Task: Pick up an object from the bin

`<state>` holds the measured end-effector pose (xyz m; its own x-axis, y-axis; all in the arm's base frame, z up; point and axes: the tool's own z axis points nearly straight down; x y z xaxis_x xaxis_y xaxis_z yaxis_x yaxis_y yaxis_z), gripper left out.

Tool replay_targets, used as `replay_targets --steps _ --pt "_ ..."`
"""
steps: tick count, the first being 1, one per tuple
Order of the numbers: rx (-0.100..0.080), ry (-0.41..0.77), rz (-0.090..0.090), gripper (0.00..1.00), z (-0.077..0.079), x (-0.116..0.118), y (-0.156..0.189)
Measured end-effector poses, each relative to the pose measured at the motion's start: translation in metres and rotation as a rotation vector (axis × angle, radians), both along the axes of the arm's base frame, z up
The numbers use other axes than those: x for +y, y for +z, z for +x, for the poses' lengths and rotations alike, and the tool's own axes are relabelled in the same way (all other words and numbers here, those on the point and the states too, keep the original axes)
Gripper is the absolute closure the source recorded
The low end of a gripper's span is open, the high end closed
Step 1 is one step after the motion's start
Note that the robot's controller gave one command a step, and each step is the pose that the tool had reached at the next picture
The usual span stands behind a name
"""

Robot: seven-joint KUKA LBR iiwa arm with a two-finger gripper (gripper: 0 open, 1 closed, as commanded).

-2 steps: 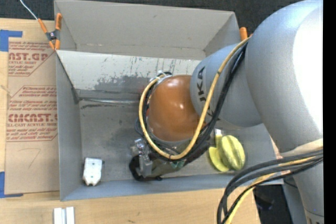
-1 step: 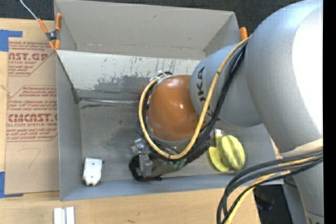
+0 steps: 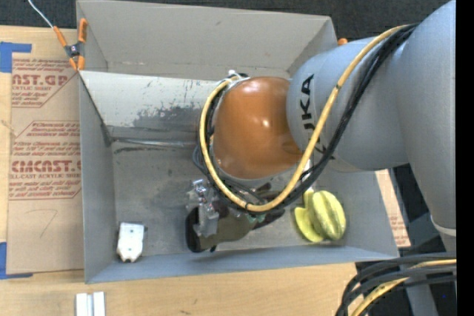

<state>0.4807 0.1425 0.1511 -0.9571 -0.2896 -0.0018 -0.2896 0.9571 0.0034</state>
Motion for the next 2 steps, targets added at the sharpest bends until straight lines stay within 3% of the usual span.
replay_targets --steps 1,2 --pt "-0.011 0.013 0.004 1.00 0.007 0.010 -0.016" --pt "0.002 0.024 0.000 1.00 0.001 0.009 0.039"
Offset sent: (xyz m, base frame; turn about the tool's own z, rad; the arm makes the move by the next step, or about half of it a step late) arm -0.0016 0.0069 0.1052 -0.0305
